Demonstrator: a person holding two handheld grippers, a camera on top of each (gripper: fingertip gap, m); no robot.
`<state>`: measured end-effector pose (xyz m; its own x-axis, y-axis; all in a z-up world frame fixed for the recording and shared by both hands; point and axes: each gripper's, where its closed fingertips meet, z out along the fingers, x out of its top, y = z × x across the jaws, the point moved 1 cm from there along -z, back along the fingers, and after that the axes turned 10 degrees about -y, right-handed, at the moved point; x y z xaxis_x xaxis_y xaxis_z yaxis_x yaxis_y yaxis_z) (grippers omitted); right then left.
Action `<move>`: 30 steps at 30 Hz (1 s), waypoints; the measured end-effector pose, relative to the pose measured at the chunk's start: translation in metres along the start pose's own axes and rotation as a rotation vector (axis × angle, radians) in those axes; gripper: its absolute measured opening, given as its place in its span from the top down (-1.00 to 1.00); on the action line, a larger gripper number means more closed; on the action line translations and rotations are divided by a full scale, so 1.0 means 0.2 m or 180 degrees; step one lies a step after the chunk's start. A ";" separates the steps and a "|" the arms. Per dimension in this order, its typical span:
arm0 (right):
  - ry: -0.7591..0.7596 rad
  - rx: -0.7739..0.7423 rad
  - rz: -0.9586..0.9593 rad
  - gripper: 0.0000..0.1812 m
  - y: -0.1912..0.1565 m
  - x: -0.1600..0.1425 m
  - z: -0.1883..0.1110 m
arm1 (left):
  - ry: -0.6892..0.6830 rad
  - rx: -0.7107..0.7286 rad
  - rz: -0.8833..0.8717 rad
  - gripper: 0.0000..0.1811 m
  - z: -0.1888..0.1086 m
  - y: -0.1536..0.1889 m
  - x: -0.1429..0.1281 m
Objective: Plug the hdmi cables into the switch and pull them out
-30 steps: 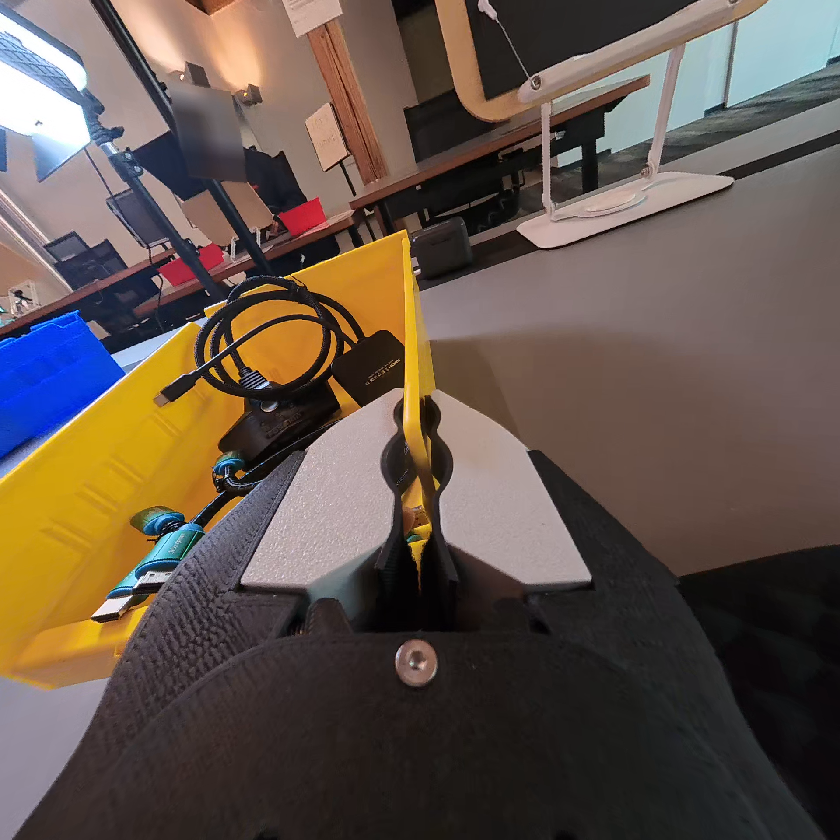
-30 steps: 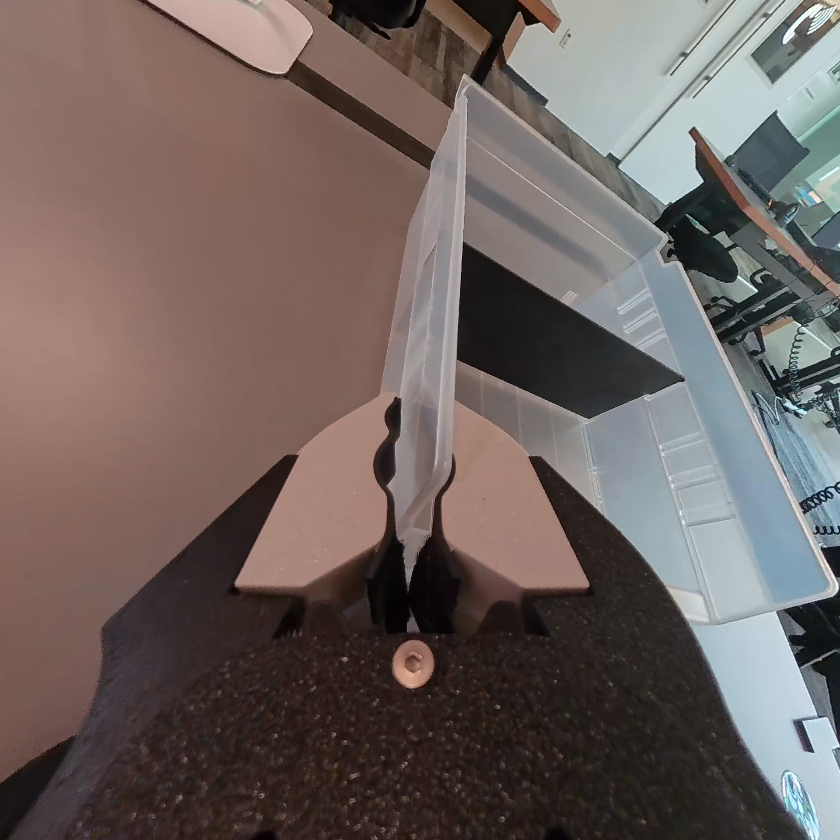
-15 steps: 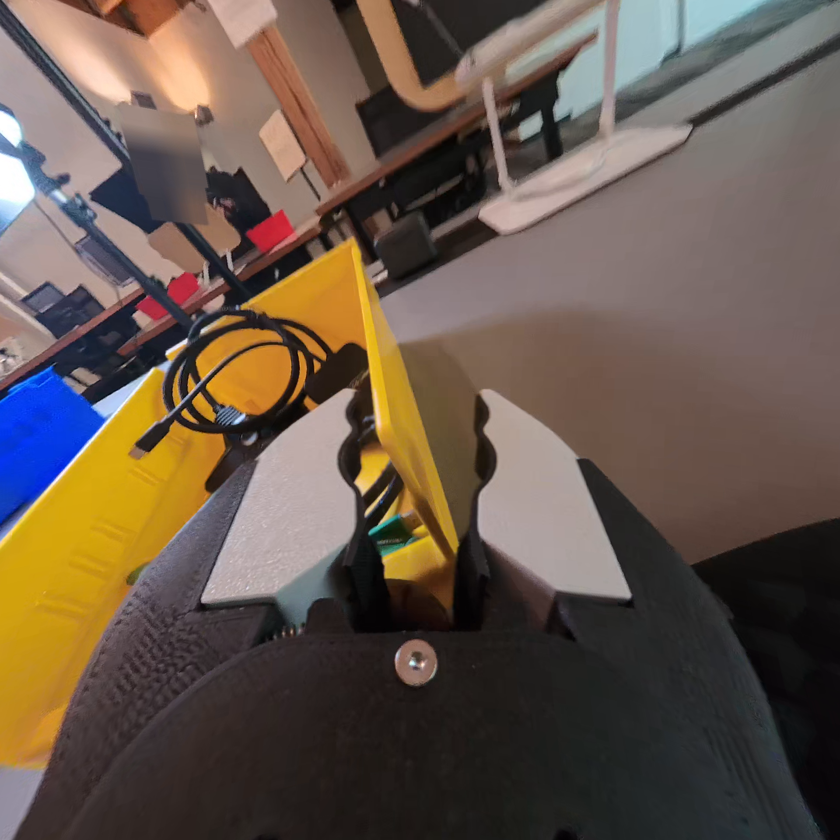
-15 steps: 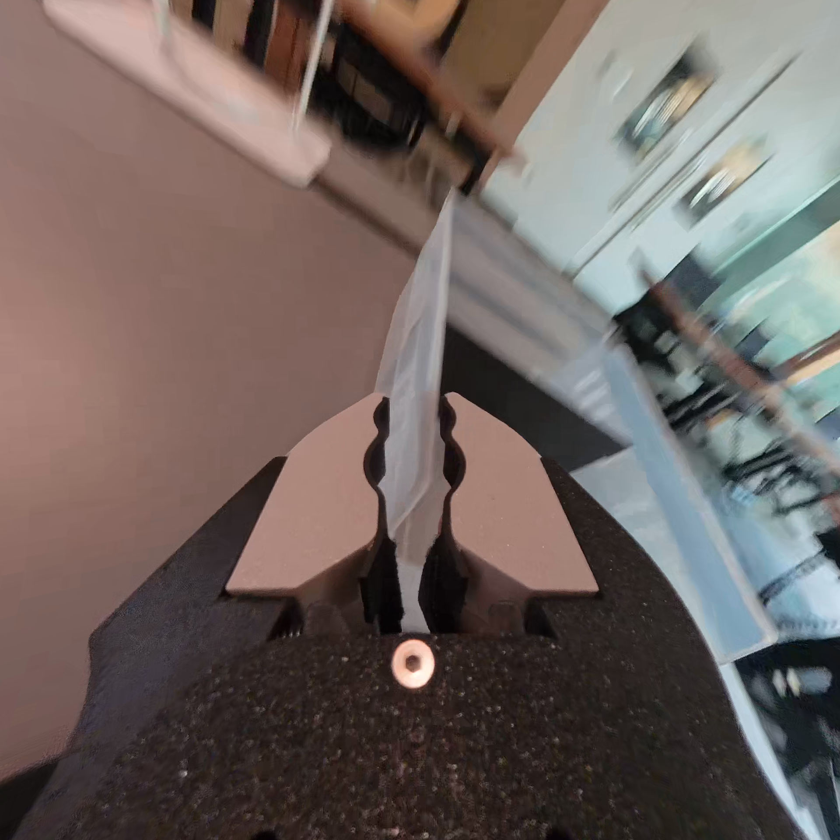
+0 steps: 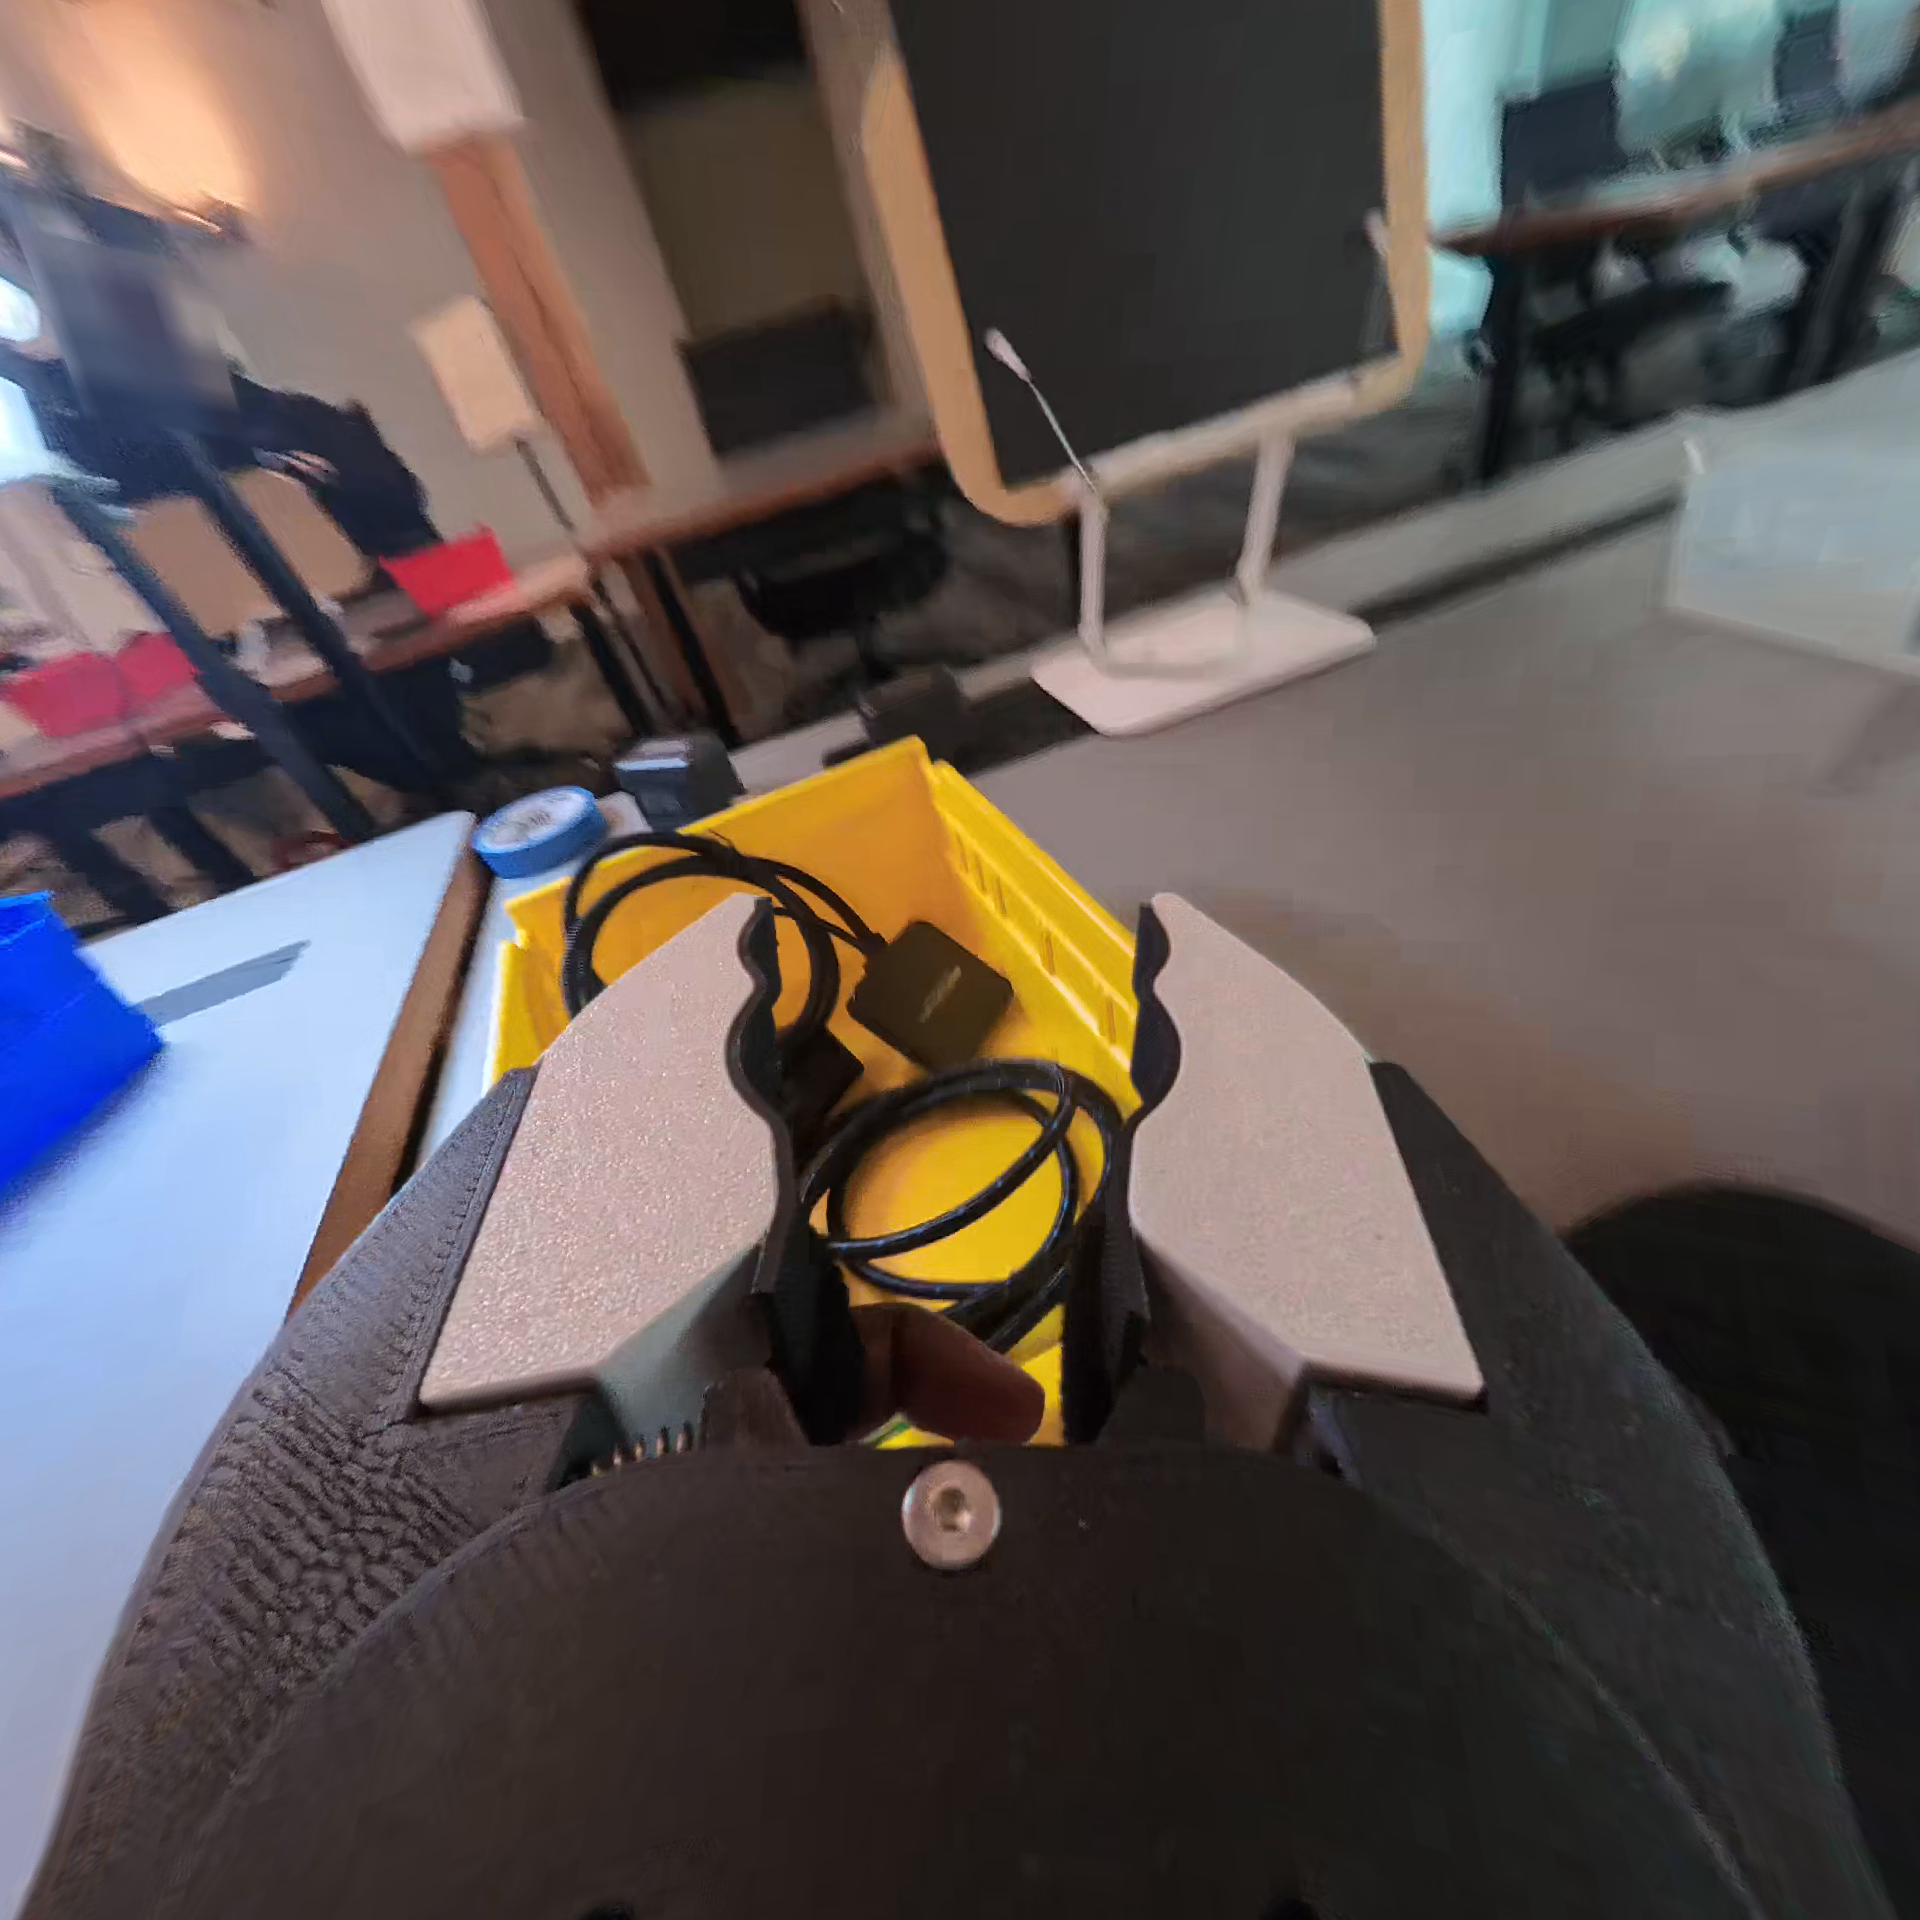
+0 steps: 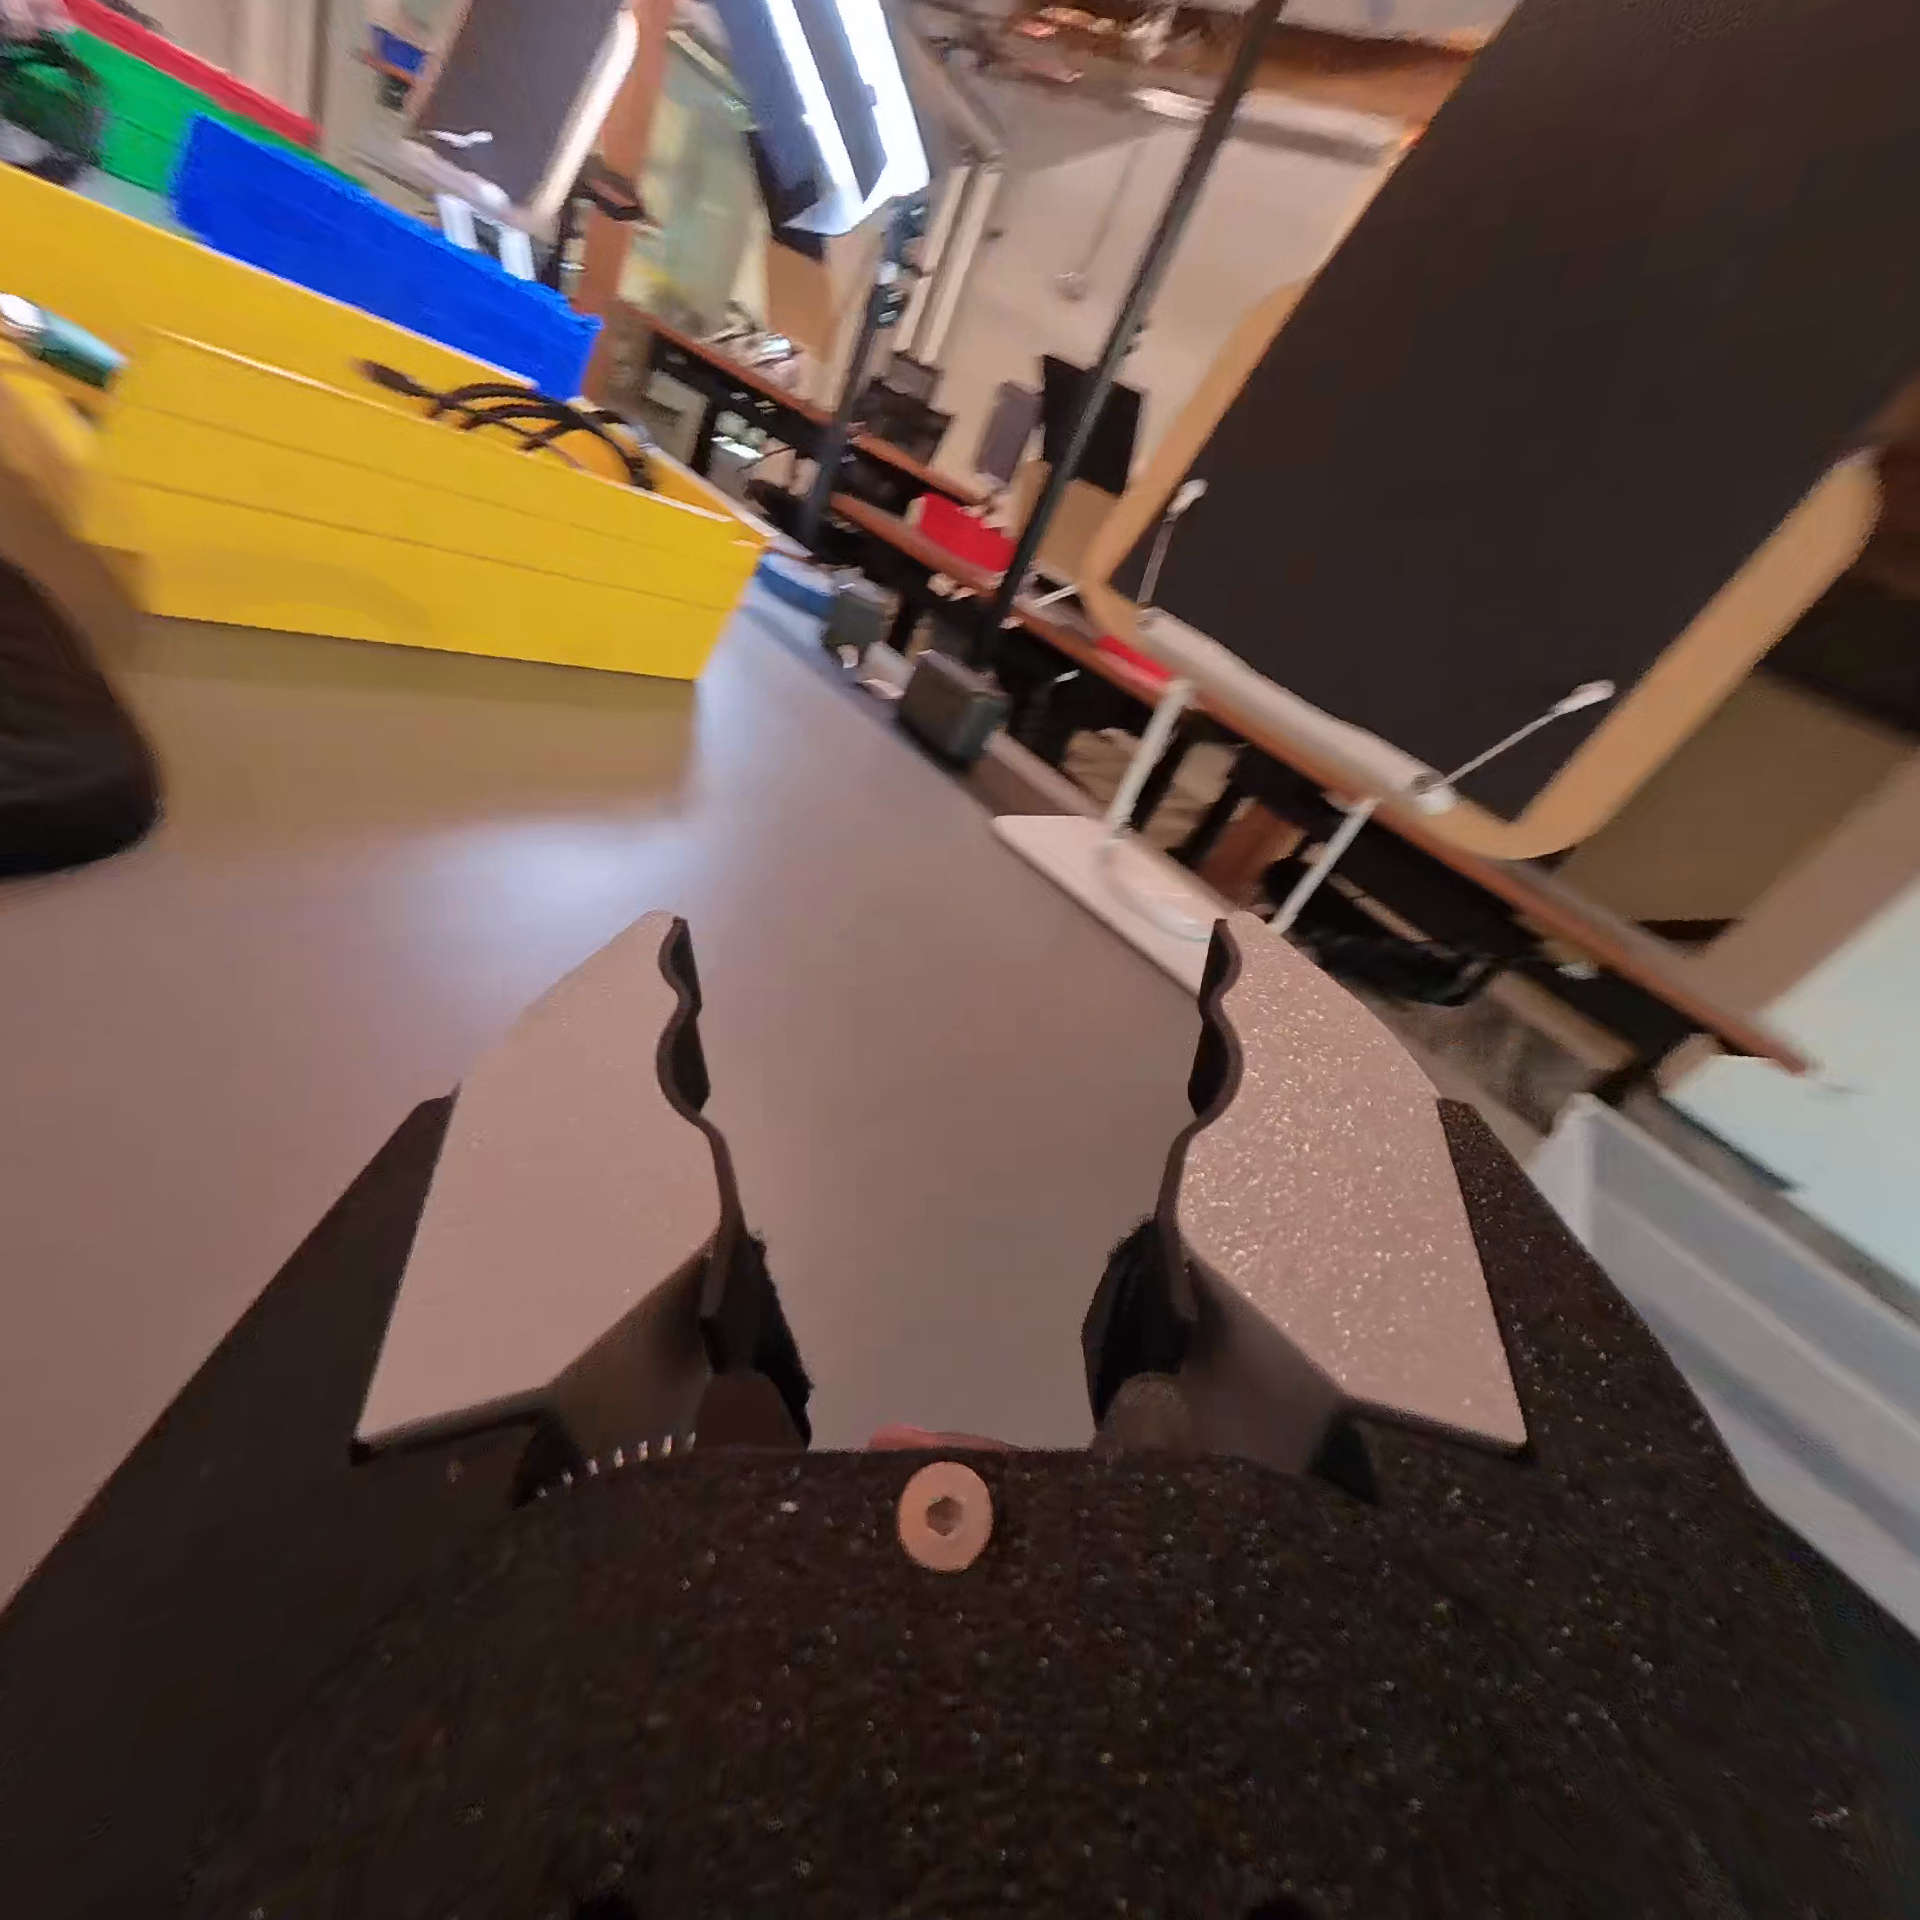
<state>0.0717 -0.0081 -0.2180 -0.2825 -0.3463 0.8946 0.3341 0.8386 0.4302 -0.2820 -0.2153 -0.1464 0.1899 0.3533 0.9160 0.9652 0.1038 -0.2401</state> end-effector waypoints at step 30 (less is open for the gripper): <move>-0.0831 0.0241 -0.0609 0.08 -0.09 -0.22 0.07 | -0.2065 -0.0007 0.4003 0.75 1.01 -0.26 -0.28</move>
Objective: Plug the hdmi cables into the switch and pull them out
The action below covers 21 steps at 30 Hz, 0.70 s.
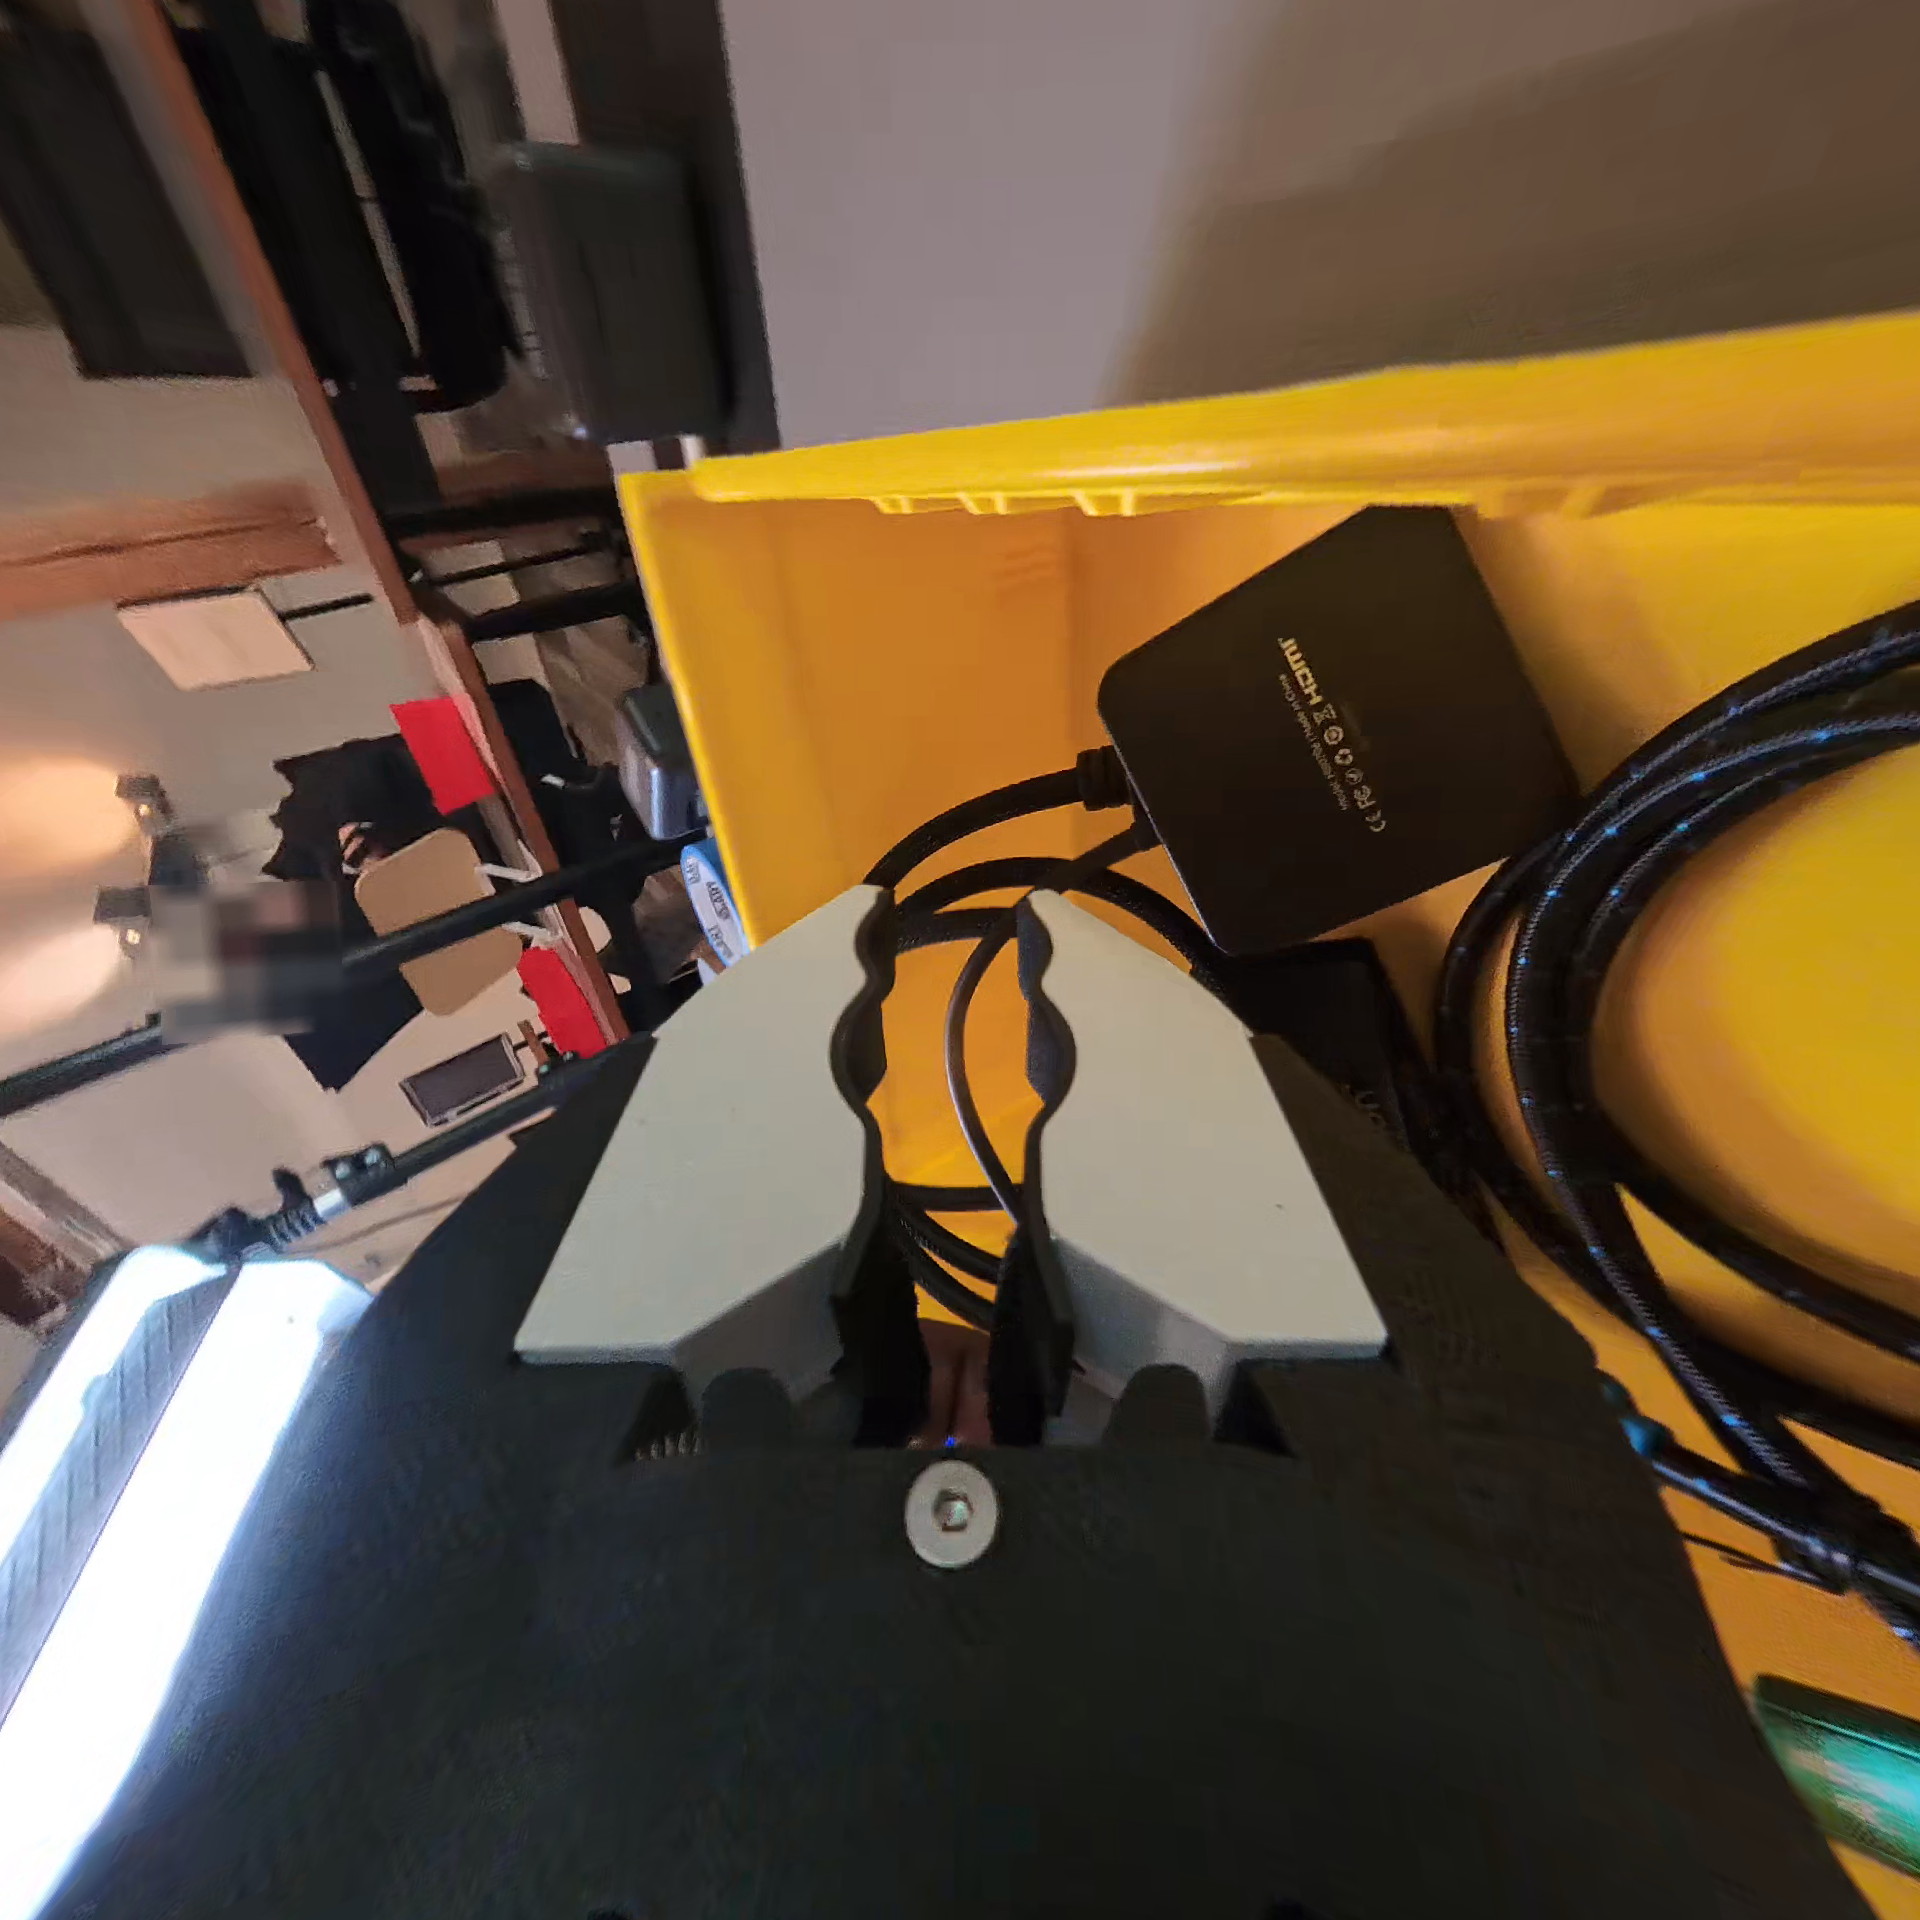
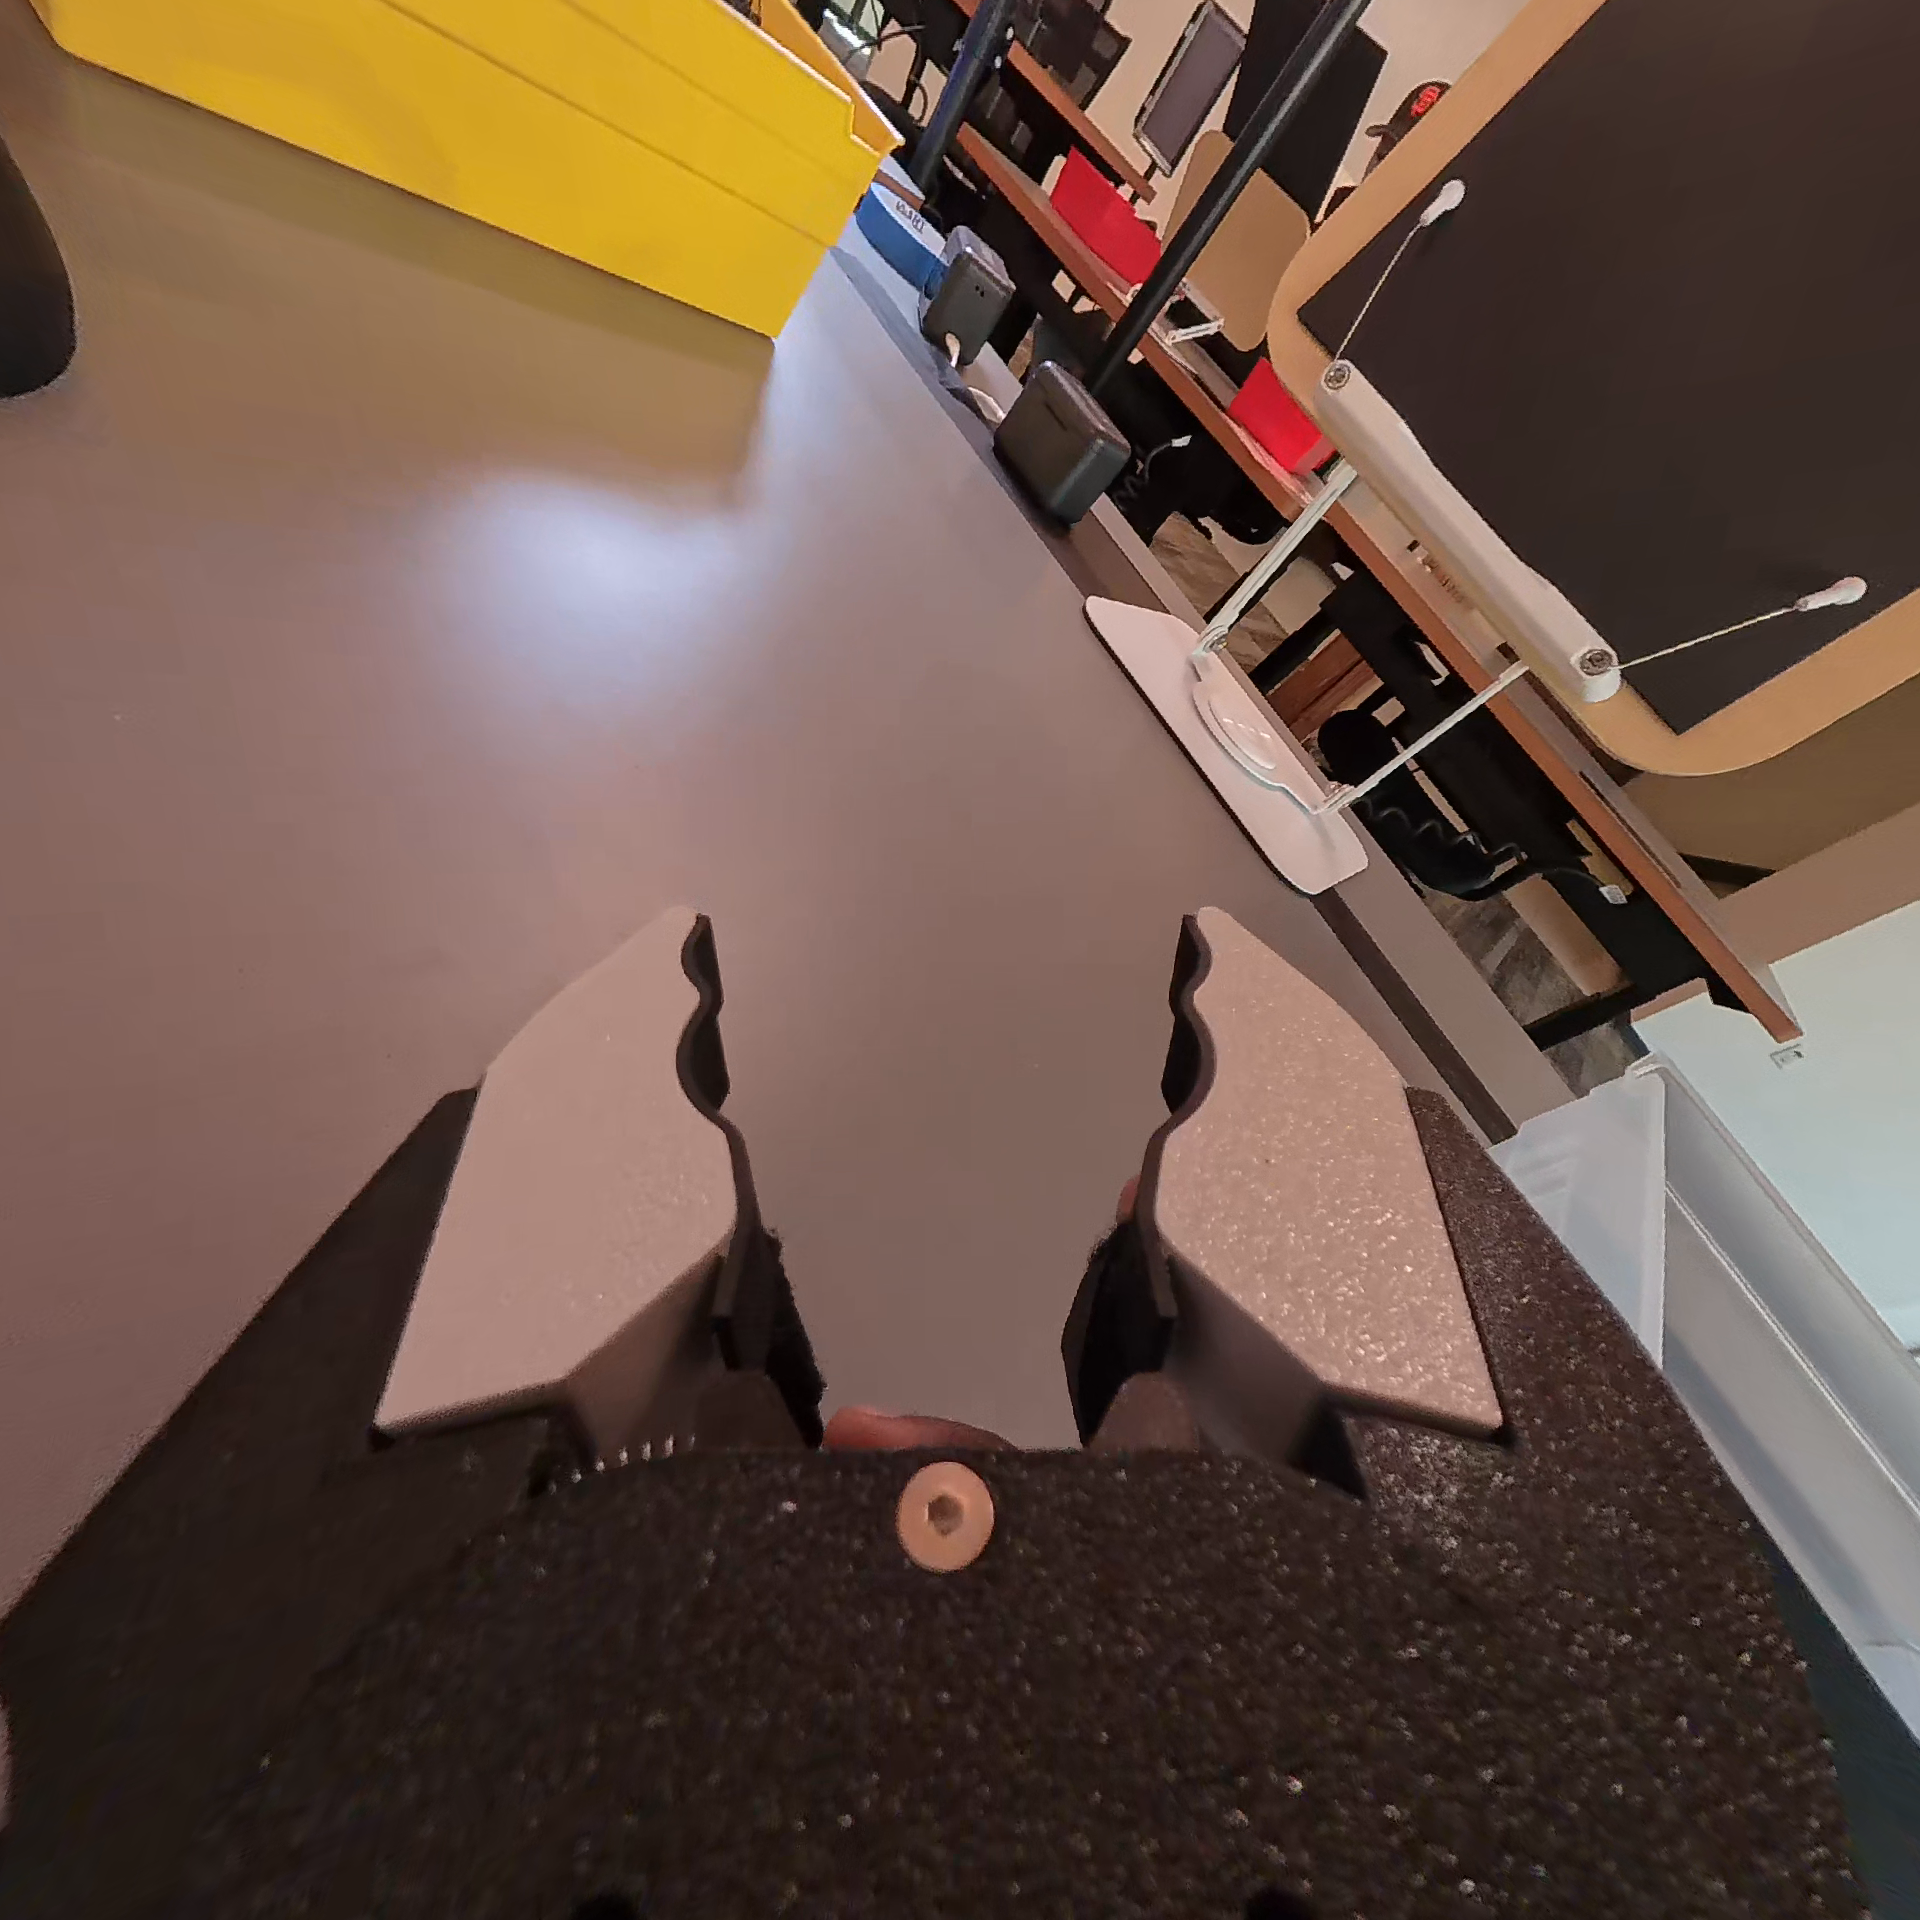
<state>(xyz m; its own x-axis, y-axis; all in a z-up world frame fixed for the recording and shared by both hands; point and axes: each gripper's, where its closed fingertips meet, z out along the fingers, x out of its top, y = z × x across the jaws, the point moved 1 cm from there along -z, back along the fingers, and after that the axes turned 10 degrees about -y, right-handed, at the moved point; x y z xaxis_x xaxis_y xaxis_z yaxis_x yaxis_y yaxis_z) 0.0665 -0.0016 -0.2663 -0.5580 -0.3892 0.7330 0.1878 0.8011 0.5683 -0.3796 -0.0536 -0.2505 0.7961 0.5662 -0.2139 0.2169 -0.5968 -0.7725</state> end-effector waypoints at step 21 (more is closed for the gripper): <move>-0.0171 0.0022 -0.0208 0.12 -0.02 -0.03 0.00 | -0.0244 -0.1353 0.0975 0.73 0.20 0.13 -0.04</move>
<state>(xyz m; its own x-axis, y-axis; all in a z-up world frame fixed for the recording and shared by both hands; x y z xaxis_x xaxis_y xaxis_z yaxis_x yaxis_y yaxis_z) 0.0682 -0.0027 -0.2739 -0.6115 -0.4158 0.6732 0.1442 0.7780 0.6115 -0.4034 -0.0506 -0.2929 0.8187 0.3601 -0.4472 0.2035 -0.9103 -0.3605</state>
